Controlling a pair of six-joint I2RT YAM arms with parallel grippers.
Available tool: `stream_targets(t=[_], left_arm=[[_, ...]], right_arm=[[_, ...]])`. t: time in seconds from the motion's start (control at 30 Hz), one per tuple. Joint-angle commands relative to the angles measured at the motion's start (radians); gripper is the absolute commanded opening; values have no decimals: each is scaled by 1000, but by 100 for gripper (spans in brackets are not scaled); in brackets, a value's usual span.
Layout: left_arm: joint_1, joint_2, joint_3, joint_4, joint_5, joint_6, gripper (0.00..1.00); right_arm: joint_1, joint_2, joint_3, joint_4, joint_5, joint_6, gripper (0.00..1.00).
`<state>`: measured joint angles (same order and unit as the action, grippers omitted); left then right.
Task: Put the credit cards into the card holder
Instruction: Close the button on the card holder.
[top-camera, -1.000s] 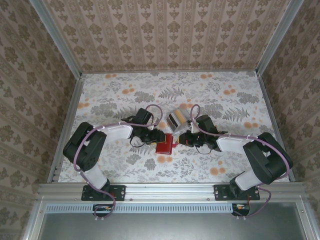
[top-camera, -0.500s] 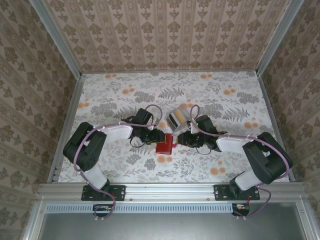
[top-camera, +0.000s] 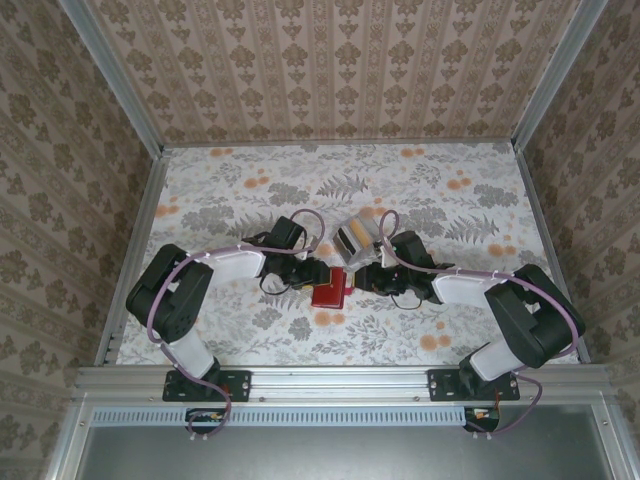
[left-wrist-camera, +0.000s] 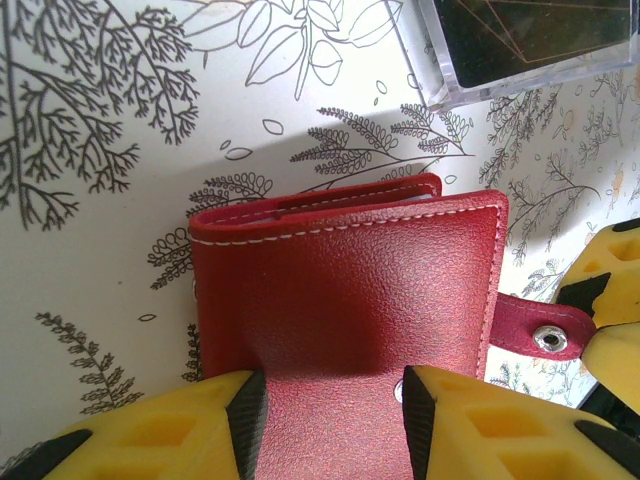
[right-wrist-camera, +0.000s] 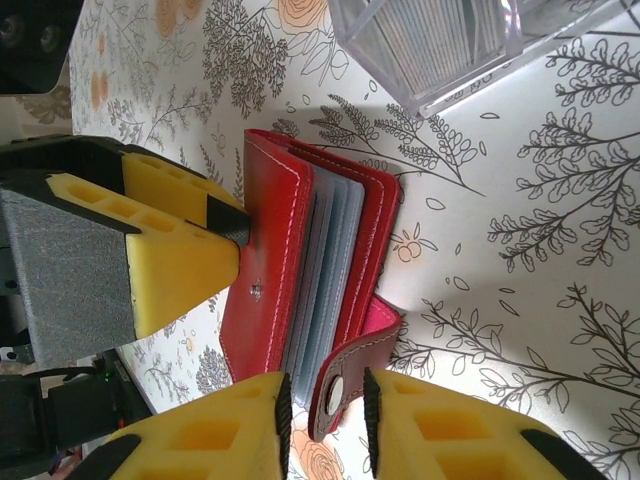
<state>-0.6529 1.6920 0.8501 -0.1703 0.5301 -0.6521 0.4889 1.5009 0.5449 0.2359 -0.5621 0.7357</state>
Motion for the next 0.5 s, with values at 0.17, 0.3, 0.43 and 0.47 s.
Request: stream_targets(t=[0.17, 0.3, 0.43, 0.47], left_arm=[[-2, 46, -30, -32, -21, -11, 45], [-2, 45, -32, -34, -21, -11, 44], [-1, 46, -34, -34, -23, -10, 44], [-1, 44, -33, -34, -24, -10, 44]], right_arm=[[16, 28, -10, 14, -6, 2, 12], [18, 27, -8, 19, -3, 6, 4], [17, 19, -3, 16, -4, 13, 1], [20, 15, 1, 12, -4, 16, 0]])
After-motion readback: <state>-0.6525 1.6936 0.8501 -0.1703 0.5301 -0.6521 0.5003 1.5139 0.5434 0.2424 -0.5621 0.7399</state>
